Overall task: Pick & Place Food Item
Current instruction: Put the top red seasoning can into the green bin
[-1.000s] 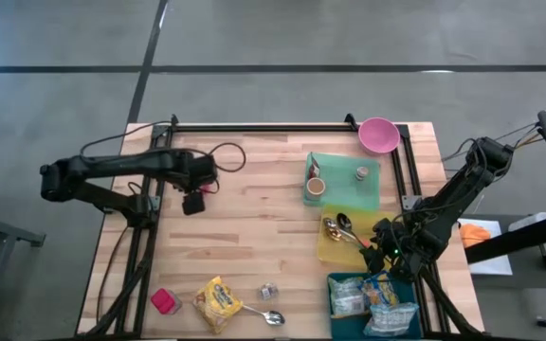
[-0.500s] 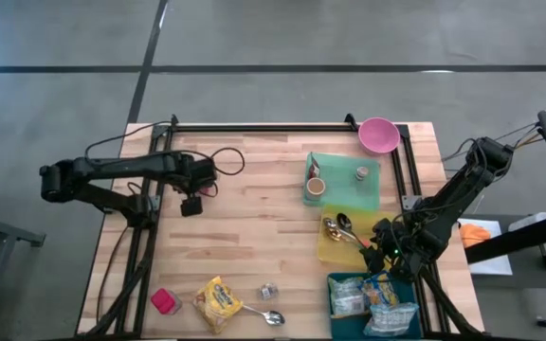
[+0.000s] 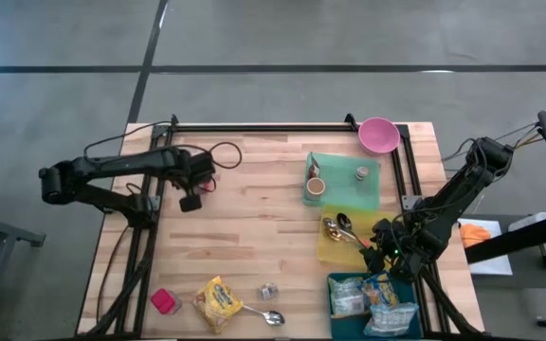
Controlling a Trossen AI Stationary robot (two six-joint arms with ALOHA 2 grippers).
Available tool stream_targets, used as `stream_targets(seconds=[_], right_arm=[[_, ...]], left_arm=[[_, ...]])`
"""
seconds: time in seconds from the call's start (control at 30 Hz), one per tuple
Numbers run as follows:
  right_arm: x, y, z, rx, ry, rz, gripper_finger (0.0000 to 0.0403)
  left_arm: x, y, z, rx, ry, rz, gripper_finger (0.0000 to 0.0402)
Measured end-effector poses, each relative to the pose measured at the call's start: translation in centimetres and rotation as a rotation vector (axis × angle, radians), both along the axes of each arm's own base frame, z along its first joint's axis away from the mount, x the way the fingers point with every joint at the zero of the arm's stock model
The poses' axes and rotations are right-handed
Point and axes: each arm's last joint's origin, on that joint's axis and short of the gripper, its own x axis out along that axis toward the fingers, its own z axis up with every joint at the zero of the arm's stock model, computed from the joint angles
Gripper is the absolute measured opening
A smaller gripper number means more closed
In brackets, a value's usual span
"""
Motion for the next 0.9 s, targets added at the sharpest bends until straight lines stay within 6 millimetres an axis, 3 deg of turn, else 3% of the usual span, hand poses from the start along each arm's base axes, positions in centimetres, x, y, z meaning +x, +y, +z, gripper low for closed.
stream_targets(seconds=[0.13, 0.27, 0.9], right_arm=[[0.0, 0.0, 0.0, 0.001, 0.000, -0.001, 0.0290], [0.0, 0.0, 0.0, 0.001, 0.000, -0.002, 0.0290], [0.1, 0.1, 0.0, 0.011, -0.009, 0.000, 0.0290]], left_arm=[[0.1, 0.4, 0.0, 0.089, 0.021, -0.066, 0.0373], [0.1, 0.8, -1.2, 0.153, 0.007, -0.060, 0.0372], [0.7, 2.5, -4.6, 0.038, 0.074, -0.073, 0.0372]])
